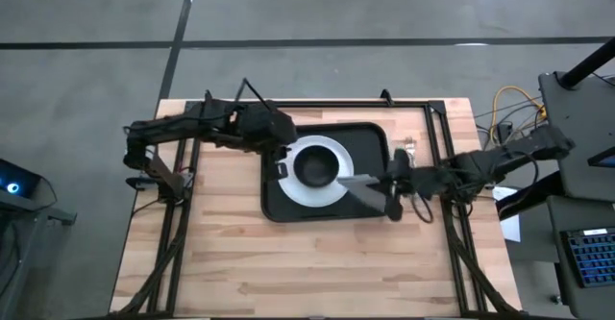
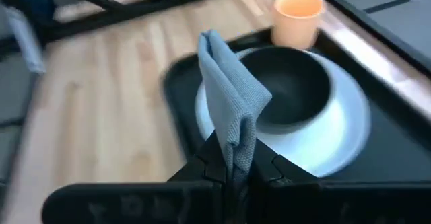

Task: Set up tray
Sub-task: Put the gray napkin on the black tray to the right of the white plate

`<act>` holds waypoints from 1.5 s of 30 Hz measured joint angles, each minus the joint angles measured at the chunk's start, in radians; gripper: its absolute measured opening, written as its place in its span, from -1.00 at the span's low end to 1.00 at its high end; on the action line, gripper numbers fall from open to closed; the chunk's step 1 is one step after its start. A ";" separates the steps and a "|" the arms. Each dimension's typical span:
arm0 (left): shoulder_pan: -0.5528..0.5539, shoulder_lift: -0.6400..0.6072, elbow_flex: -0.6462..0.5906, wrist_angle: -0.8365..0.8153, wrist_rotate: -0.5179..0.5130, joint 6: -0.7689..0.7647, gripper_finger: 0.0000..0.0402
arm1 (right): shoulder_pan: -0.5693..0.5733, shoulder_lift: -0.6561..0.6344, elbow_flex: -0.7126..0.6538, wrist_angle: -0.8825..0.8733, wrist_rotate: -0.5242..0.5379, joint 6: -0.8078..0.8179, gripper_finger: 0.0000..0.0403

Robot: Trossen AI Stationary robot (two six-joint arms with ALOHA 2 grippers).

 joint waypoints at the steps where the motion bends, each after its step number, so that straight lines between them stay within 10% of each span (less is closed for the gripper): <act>1: 0.000 -0.006 -0.001 -0.003 0.000 0.000 -0.62 | 0.030 -0.004 0.000 0.003 0.017 0.023 -0.96; 8: -0.001 -0.019 -0.001 -0.023 0.000 -0.001 -0.62 | 0.147 -0.005 -0.004 -0.079 0.183 0.139 -0.96; 19: -0.002 -0.016 -0.063 -0.024 0.003 -0.001 -0.62 | -0.150 -0.044 -0.185 -0.063 0.193 0.012 -0.96; 29: -0.003 -0.032 -0.151 0.025 0.004 -0.008 -0.62 | -0.474 -0.042 -0.364 0.255 -0.143 -0.144 -0.96; 45: -0.031 -0.077 -0.149 0.036 0.011 -0.002 -0.62 | -0.721 0.082 -0.443 0.405 -0.232 -0.287 -0.96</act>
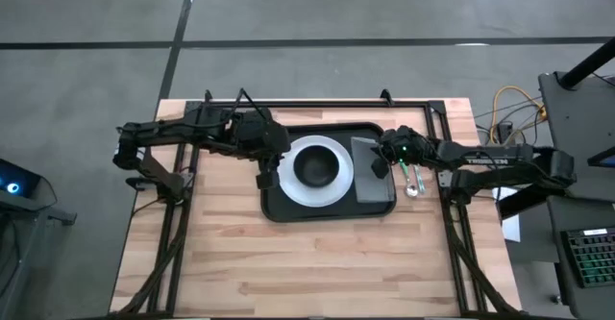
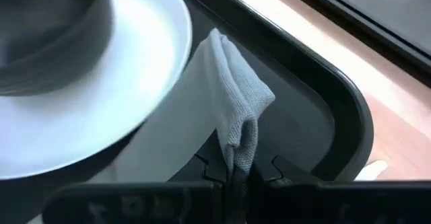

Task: Set up tray
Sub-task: Put the gray napkin on the black tray to the right of the white plate

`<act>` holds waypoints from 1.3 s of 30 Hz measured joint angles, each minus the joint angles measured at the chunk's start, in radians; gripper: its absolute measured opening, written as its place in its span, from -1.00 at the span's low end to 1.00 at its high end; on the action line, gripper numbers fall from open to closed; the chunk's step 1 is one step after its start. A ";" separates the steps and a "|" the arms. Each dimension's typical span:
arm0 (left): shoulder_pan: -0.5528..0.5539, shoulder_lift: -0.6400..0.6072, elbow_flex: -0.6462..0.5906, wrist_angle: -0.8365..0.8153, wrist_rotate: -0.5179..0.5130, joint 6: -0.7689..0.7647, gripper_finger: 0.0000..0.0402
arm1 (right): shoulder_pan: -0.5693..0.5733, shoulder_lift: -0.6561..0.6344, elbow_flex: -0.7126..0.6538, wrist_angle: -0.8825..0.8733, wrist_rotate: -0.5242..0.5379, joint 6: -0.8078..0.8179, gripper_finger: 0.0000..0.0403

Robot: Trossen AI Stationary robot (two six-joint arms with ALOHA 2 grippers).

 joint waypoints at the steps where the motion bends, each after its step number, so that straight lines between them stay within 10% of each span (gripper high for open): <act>1: 0.000 0.000 0.000 0.000 0.000 0.000 -0.62 | -0.011 0.020 -0.001 0.009 0.000 -0.004 -0.96; 11: -0.006 -0.002 0.000 -0.001 0.000 -0.026 -0.62 | -0.058 0.158 0.000 0.098 0.002 -0.106 -0.70; 23: -0.039 -0.002 0.000 -0.002 0.001 -0.026 -0.62 | -0.061 0.010 0.137 -0.095 0.198 -0.191 -0.21; 31: -0.040 -0.002 0.000 0.001 0.000 -0.053 -0.62 | -0.021 -0.045 0.130 -0.220 -0.125 -0.020 -0.19; 39: -0.040 -0.002 -0.001 0.001 0.000 -0.053 -0.62 | 0.158 -0.011 0.050 -0.216 -0.181 0.080 -0.31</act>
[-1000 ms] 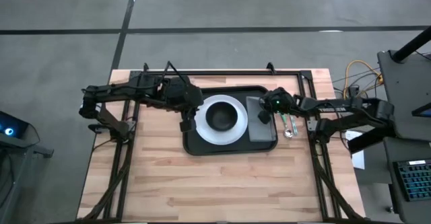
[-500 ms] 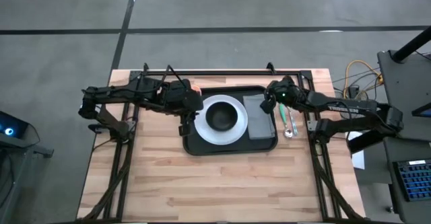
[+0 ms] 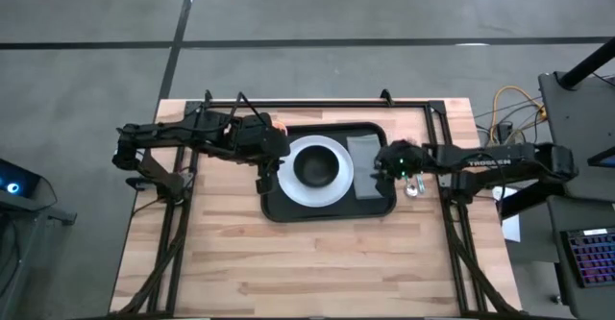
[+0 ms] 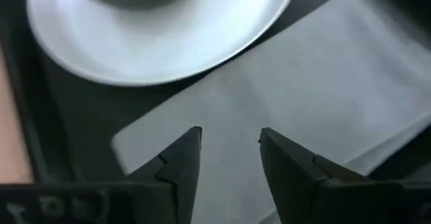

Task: Set up tray
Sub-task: Put the gray napkin on the black tray to the right of the white plate, then put the white fork on top of the gray napkin

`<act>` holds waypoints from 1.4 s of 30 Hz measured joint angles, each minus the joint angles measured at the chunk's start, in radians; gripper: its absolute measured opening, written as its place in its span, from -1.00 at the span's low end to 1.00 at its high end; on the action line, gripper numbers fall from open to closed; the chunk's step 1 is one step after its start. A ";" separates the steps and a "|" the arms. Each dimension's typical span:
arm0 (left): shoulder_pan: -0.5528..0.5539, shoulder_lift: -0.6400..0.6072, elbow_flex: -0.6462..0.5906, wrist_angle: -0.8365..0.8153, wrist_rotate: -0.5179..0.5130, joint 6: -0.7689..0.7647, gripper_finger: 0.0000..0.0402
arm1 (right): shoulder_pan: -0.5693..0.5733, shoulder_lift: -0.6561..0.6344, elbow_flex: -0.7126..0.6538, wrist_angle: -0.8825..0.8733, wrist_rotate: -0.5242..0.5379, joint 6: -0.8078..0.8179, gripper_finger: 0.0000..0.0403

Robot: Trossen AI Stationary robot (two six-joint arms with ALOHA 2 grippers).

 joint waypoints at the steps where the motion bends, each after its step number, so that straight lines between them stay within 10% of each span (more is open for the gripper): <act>1: 0.000 0.000 0.000 0.000 0.000 0.000 -0.62 | 0.022 0.001 -0.006 0.009 0.002 0.009 -0.32; 32: 0.000 0.000 0.000 0.006 -0.002 -0.001 -0.62 | 0.119 0.361 0.007 0.268 0.010 0.042 -0.39; 42: -0.015 -0.002 0.000 -0.006 0.003 -0.026 -0.62 | 0.114 0.210 0.020 0.176 0.011 0.029 -0.39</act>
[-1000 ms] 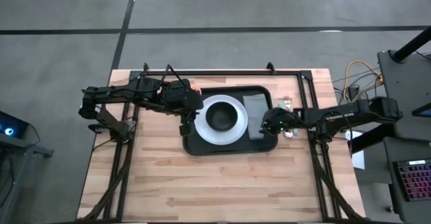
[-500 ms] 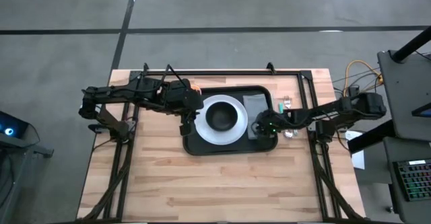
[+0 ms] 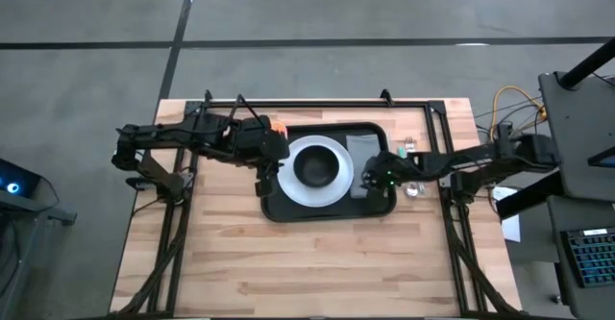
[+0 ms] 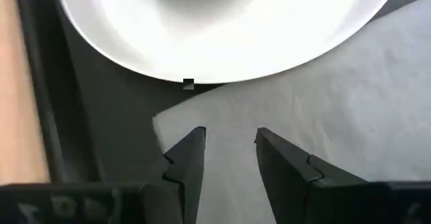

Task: Set up tray
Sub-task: Put the white fork on top of the gray napkin

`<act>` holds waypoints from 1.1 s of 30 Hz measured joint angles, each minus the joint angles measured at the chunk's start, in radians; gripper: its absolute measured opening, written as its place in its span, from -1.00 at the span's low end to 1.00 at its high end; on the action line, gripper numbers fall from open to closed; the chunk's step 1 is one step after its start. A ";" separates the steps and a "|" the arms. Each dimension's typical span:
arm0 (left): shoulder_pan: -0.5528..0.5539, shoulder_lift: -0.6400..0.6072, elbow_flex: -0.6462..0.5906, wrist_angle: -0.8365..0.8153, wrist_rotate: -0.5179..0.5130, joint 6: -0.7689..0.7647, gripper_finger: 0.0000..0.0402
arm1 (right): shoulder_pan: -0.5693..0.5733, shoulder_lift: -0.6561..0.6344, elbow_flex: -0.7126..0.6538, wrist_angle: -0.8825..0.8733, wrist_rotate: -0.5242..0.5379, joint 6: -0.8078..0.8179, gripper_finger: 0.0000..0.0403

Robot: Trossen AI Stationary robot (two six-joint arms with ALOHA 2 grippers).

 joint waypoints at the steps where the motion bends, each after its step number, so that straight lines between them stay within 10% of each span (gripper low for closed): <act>1: -0.001 0.000 0.000 0.000 0.000 0.000 -0.62 | 0.000 -0.025 0.000 -0.020 0.001 0.000 -0.39; 13: -0.005 -0.001 0.000 0.001 -0.001 0.000 -0.62 | 0.028 -0.305 0.161 -0.650 0.537 0.347 -0.39; 33: -0.016 -0.001 0.000 -0.006 -0.001 -0.030 -0.62 | -0.043 -0.360 -0.047 -0.736 0.620 0.684 -0.39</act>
